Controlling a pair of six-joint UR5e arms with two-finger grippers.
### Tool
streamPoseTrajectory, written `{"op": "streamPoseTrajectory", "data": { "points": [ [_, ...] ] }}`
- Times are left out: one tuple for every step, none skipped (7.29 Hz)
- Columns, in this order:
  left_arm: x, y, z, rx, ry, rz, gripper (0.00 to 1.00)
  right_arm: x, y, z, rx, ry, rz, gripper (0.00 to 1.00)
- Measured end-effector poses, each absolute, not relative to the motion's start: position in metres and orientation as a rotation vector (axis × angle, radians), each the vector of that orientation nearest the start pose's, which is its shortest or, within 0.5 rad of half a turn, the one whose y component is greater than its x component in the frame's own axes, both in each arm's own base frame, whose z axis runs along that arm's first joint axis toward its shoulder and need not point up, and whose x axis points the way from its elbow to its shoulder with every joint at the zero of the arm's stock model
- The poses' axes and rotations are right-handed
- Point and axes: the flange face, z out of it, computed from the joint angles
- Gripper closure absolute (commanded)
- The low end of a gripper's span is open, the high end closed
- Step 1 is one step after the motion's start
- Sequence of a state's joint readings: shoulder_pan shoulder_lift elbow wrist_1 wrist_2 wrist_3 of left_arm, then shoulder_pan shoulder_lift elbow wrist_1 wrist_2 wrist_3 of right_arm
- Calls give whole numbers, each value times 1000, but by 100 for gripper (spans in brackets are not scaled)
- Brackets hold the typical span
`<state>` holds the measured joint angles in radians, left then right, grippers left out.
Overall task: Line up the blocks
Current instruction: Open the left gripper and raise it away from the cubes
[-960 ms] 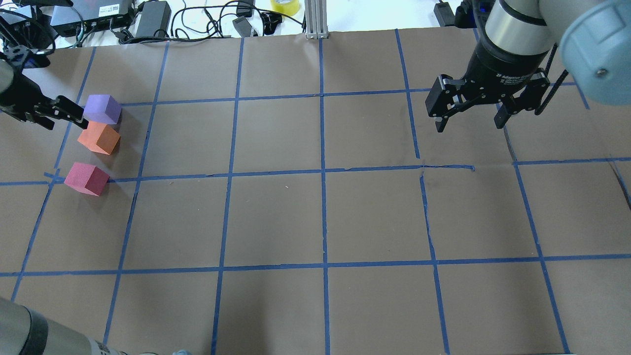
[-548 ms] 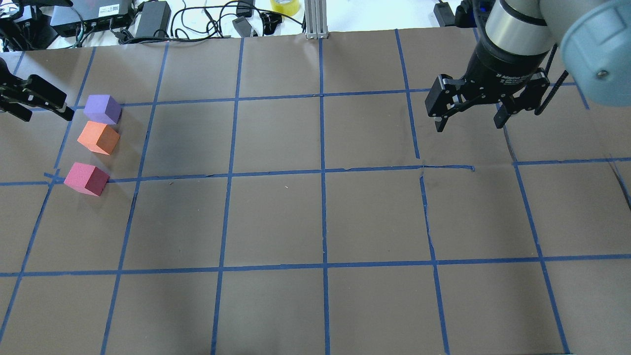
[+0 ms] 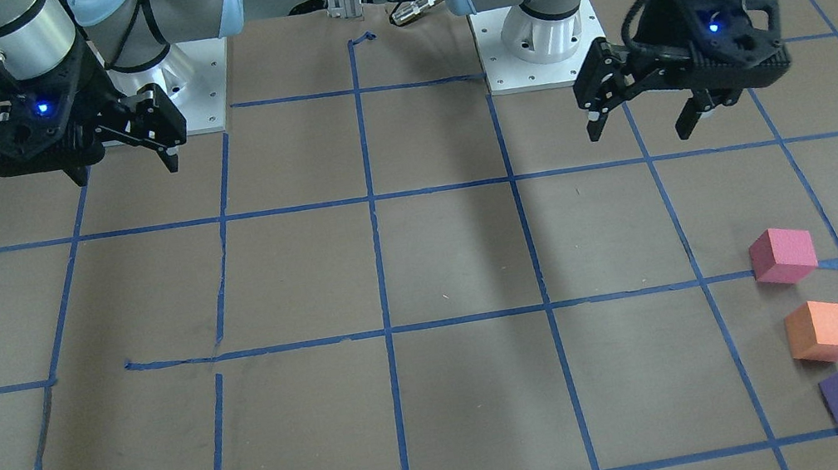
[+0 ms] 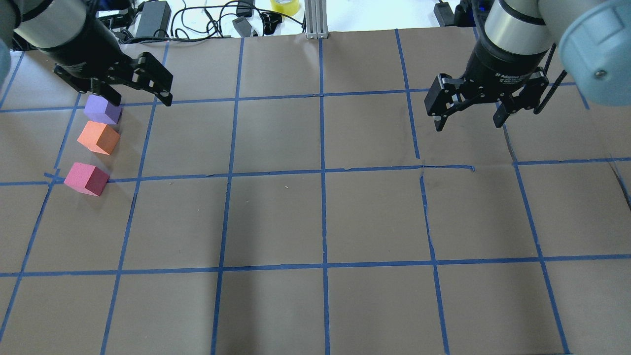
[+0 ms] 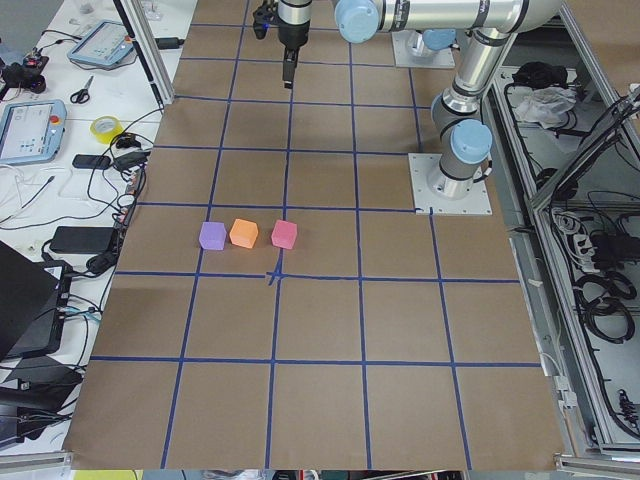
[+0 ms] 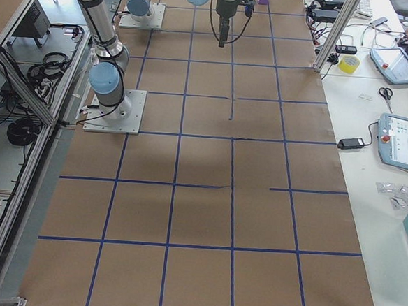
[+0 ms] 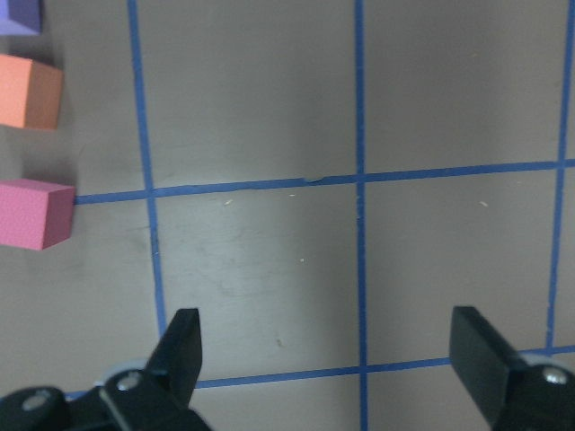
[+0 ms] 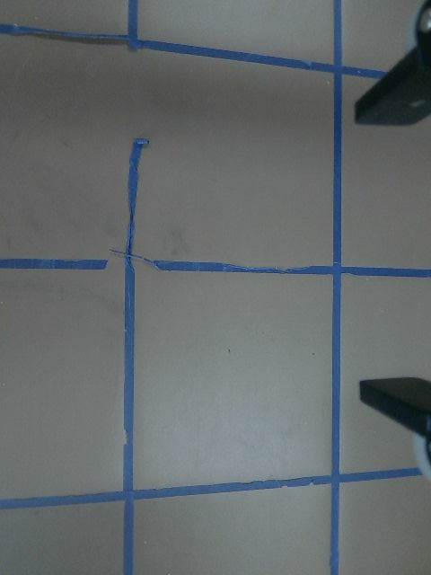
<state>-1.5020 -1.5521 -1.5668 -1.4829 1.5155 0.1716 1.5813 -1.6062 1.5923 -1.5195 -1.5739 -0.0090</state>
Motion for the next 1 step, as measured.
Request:
{"op": "streamPoseTrajectory", "data": {
  "points": [
    [-115,-499,511,187,3149,-200,4,138,-472,489,-31,3144,58,0]
  ]
}}
